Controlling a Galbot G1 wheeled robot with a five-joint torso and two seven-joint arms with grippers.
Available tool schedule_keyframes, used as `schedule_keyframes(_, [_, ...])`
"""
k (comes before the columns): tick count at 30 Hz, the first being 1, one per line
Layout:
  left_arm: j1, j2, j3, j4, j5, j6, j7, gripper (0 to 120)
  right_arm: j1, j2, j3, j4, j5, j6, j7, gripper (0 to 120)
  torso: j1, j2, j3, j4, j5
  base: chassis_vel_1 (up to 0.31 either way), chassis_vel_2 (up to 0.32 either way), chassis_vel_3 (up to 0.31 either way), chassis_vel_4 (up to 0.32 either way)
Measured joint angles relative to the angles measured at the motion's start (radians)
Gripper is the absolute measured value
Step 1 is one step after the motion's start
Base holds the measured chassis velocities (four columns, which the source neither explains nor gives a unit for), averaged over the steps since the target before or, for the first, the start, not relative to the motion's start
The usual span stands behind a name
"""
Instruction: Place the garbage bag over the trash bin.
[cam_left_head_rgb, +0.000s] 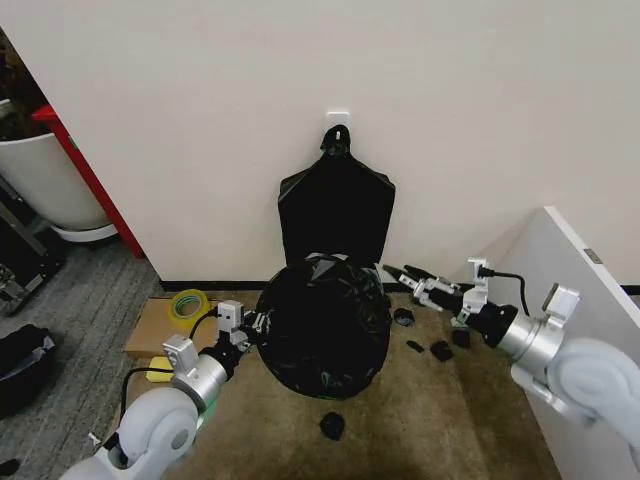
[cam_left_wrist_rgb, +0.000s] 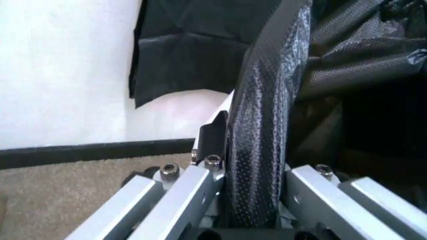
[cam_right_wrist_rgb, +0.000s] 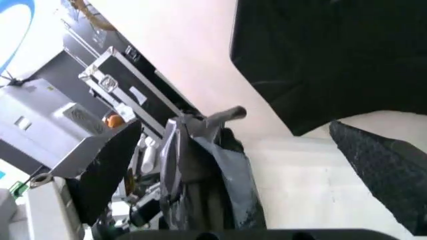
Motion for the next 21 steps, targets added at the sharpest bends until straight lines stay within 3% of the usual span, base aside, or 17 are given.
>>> schedule_keyframes(8, [0.000, 0.000, 0.009, -0.002, 0.007, -0.009, 0.001, 1, 0.011, 0.004, -0.030, 0.003, -0.036, -0.012, -0.022, 95, 0.000, 0.000, 0.000, 0.0001, -0.0001, 0.000, 0.000, 0.000, 0.000])
schedule_keyframes(13, [0.005, -0.006, 0.023, -0.013, 0.027, -0.012, -0.003, 1, 0.028, 0.012, -0.056, 0.010, -0.052, -0.013, -0.017, 74, 0.000, 0.000, 0.000, 0.0001, -0.0001, 0.000, 0.000, 0.000, 0.000])
schedule_keyframes(17, [0.006, -0.006, 0.026, -0.016, 0.027, -0.012, -0.003, 1, 0.031, 0.017, -0.062, 0.016, -0.056, -0.013, -0.011, 66, 0.000, 0.000, 0.000, 0.0001, 0.0000, 0.000, 0.000, 0.000, 0.000])
schedule_keyframes(18, [0.006, -0.006, 0.026, -0.018, 0.027, -0.013, -0.003, 1, 0.031, 0.019, -0.063, 0.021, -0.057, -0.013, -0.009, 56, 0.000, 0.000, 0.000, 0.0001, -0.0001, 0.000, 0.000, 0.000, 0.000])
schedule_keyframes(21, [0.007, -0.006, 0.027, -0.020, 0.027, -0.013, -0.004, 1, 0.033, 0.021, -0.063, 0.024, -0.057, -0.013, -0.006, 51, 0.000, 0.000, 0.000, 0.0001, -0.0001, 0.000, 0.000, 0.000, 0.000])
